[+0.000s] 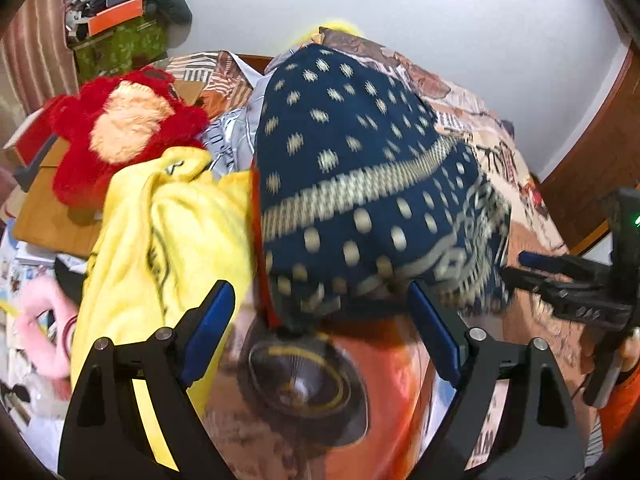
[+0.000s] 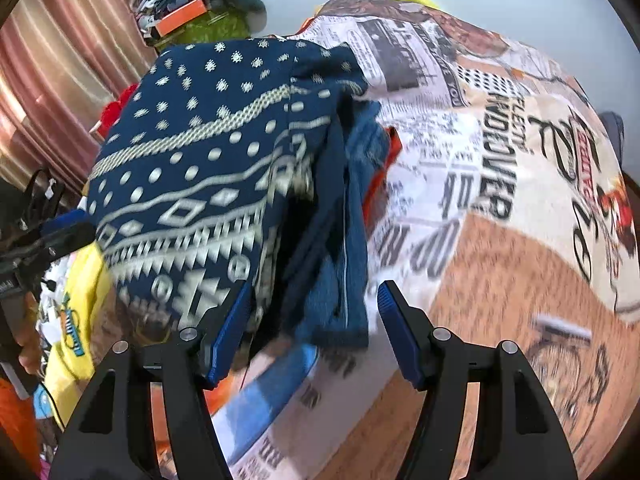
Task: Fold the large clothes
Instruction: 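Lower the folded hoodie onto the denim pile and open both grippers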
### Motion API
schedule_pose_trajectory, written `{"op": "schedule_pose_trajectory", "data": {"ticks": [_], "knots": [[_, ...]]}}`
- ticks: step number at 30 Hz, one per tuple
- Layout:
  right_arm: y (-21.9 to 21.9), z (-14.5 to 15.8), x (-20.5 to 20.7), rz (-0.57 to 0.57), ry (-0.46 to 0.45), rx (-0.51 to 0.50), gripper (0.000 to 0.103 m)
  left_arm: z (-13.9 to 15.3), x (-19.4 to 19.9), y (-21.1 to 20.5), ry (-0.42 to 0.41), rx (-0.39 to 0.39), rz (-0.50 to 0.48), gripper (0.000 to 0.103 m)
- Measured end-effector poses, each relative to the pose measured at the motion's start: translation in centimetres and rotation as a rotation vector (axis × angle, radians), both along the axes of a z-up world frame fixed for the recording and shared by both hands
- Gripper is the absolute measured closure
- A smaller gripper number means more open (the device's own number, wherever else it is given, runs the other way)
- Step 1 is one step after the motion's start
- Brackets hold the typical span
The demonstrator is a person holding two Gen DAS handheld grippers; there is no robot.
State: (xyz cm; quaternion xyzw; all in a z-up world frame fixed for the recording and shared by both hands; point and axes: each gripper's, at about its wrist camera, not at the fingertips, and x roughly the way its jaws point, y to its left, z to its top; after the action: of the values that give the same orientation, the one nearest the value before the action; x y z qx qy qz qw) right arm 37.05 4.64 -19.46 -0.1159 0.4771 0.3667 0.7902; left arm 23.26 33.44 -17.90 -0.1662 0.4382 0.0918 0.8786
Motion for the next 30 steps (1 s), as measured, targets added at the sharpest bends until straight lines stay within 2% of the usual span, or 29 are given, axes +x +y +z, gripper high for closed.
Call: {"op": "schedule_pose_trajectory", "data": {"ticks": [3,7,12,15,19,26,30], "knots": [[-1.3,2.0,-1.7,-0.007,-0.001,0.051,0.042,1.7,-1.9,-1.9,-0.018,0.046,-0.023,0.015],[-3.2,6.4,-4.4,0.006,-0.061,0.139,0.042,6.0,-4.3,-4.2,-0.111,0.118,-0.031,0.015],[-5.5,12.7,-8.8,0.023,-0.214,0.249,0.042,12.7,-7.7,-7.1,-0.282,0.184,-0.034,0.015],[-6.8,16.0,-11.8,0.032,-0.315,0.324,0.042,17.3,-10.8,-9.3,-0.416,0.238,-0.026,0.015],[-9.1,20.1,-15.9,0.039,-0.440,0.452,0.042,21.6,-14.9,-12.1,-0.561,0.294,-0.026,0.015],[-12.6,23.8,-21.2,0.003,-0.597,0.638,0.042,25.2,-21.6,-16.0,-0.754,0.361,0.011,0.015],[-13.4,24.1,-23.2,-0.001,-0.644,0.678,0.042,25.8,-24.0,-17.5,-0.817,0.396,0.036,0.015]]}}
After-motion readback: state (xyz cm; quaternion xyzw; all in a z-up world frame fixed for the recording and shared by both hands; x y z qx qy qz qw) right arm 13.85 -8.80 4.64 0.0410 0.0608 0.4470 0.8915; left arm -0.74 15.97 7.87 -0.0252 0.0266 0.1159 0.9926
